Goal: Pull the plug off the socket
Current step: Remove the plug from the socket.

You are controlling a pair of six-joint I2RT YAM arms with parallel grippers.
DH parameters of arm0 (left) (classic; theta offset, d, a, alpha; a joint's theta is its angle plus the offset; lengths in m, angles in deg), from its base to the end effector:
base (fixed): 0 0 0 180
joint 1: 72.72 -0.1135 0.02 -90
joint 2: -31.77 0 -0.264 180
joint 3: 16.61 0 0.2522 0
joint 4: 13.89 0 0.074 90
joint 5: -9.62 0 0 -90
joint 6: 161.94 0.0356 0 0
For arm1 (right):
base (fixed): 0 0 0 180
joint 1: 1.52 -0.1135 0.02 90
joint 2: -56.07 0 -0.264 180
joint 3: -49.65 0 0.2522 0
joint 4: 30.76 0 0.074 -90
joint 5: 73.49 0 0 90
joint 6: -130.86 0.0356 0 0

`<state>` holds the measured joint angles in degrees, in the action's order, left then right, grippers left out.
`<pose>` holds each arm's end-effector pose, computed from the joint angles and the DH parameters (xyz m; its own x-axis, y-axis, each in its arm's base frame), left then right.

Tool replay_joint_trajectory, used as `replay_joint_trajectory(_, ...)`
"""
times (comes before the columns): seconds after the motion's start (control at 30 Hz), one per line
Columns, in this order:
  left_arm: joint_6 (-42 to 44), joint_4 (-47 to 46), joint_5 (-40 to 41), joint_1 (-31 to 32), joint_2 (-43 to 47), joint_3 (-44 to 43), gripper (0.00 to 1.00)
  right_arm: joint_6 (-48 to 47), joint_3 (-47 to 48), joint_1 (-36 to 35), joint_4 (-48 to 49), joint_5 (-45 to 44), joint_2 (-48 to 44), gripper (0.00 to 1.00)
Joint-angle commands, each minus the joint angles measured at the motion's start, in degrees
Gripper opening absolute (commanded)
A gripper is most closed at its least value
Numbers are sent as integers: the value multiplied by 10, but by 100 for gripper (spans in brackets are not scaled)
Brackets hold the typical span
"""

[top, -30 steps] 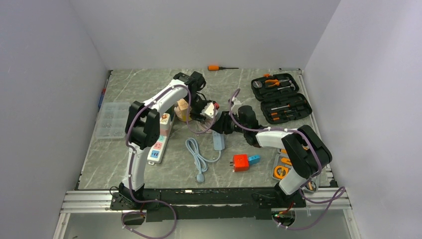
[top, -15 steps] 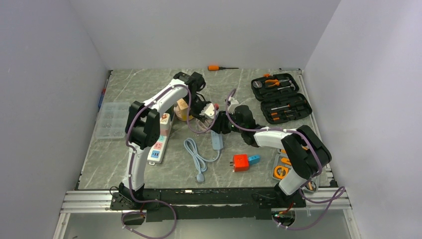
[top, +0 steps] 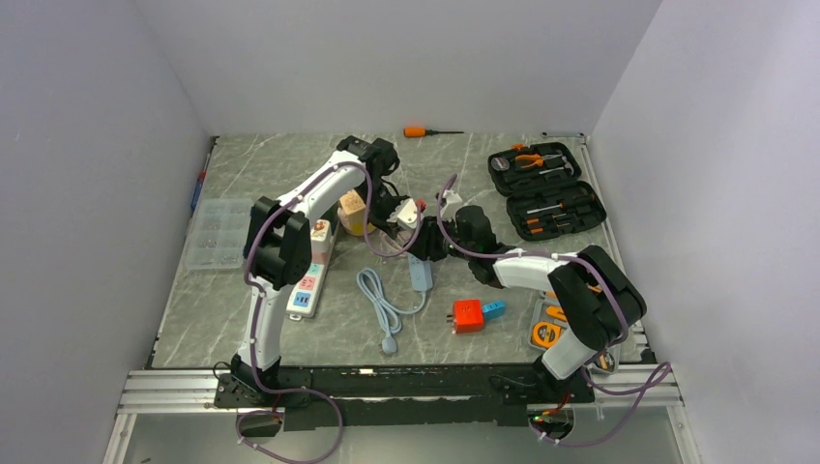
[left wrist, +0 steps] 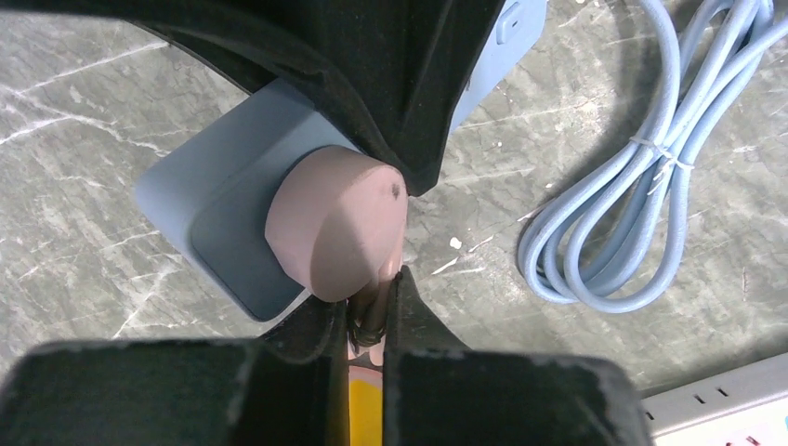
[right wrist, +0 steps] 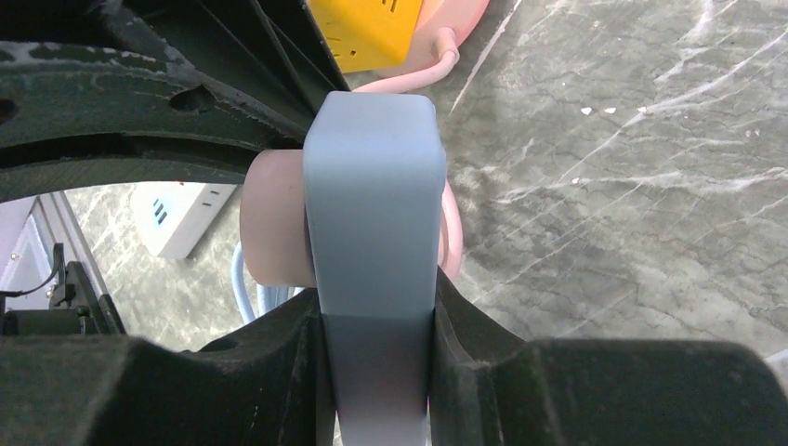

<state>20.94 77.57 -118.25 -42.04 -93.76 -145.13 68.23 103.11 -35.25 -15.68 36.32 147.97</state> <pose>0.3569 -0.2372 0.2394 0.4596 0.6441 -0.6115 0.8377 -0.5431 0.0575 0.2636 0.1905 0.1779 -0.6520 0.0848 -0.7535 -0.5421 0.6427 0.5414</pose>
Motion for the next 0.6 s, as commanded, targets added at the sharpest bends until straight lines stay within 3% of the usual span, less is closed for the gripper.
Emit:
replay_joint_trajectory(0.0,9,38,-54,16,-8,-22,0,-5,11,-13,152,-2,-42,0)
replay_joint_trajectory(0.27,62,97,-52,4,-5,-41,0,-24,-37,-4,160,-57,-45,0)
replay_joint_trajectory(0.57,157,123,-26,-3,44,21,0,46,-85,71,228,26,-1,0)
